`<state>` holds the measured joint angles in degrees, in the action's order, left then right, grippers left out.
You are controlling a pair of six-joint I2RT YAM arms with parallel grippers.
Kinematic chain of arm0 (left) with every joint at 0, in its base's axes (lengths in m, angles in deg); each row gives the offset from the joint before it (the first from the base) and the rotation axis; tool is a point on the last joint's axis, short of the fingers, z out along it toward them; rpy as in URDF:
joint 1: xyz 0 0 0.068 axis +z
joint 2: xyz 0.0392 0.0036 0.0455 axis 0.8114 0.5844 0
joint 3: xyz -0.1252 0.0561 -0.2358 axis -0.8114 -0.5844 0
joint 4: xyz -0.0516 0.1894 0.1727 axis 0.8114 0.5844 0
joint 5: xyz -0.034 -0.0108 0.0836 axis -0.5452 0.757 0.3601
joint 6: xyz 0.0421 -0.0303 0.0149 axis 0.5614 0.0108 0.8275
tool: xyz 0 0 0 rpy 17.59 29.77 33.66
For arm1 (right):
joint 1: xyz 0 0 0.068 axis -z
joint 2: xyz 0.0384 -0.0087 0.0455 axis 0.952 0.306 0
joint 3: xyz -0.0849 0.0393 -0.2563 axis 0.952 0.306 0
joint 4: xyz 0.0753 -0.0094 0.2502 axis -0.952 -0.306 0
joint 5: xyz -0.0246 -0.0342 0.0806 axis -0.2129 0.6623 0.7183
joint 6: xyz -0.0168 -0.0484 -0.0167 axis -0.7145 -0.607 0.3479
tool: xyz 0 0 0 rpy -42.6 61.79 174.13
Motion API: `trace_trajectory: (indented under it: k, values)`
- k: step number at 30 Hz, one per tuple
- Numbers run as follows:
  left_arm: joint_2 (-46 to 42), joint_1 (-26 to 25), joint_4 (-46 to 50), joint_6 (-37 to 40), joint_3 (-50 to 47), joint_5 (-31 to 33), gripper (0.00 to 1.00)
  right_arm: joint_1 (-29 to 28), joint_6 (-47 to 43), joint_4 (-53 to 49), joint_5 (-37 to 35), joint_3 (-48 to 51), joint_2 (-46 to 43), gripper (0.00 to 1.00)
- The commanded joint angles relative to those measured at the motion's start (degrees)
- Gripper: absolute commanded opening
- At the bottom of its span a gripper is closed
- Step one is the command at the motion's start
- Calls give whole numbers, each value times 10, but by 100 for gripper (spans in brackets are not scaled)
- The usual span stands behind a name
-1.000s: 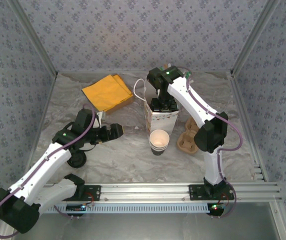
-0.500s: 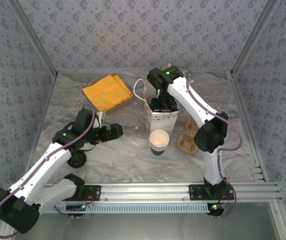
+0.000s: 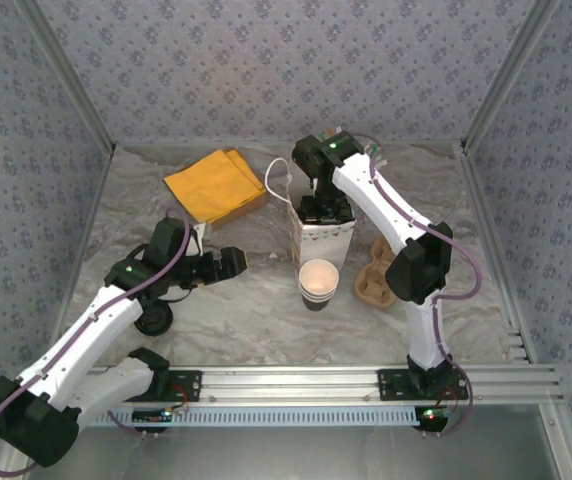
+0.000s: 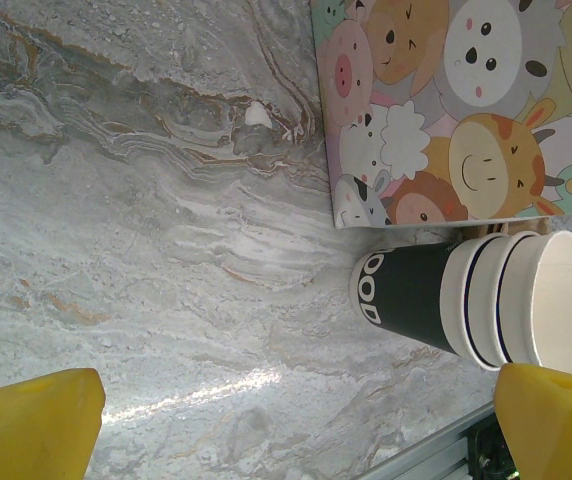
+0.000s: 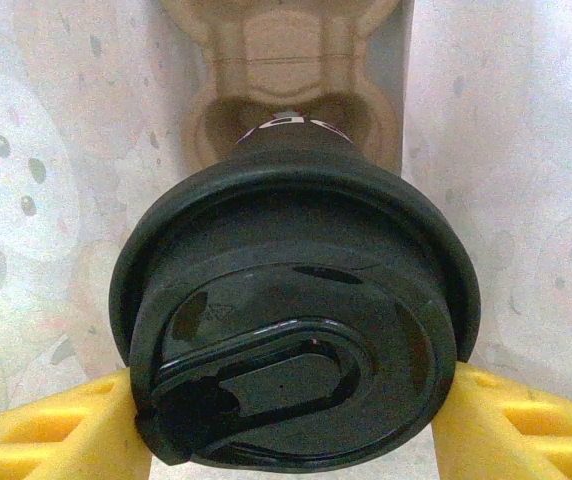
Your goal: Pack the takeout coffee
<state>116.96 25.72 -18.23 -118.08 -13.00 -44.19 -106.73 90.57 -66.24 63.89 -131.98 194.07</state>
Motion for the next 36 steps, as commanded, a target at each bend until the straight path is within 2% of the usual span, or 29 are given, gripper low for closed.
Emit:
trace_trajectory:
  k: [1, 36]
  values:
    - [-4, -2, 1, 0, 4, 3, 100, -3, 0, -13, 2, -12, 6, 67]
    - [-1, -3, 0, 0, 4, 2, 100, 3, 0, -7, 1, 4, -2, 67]
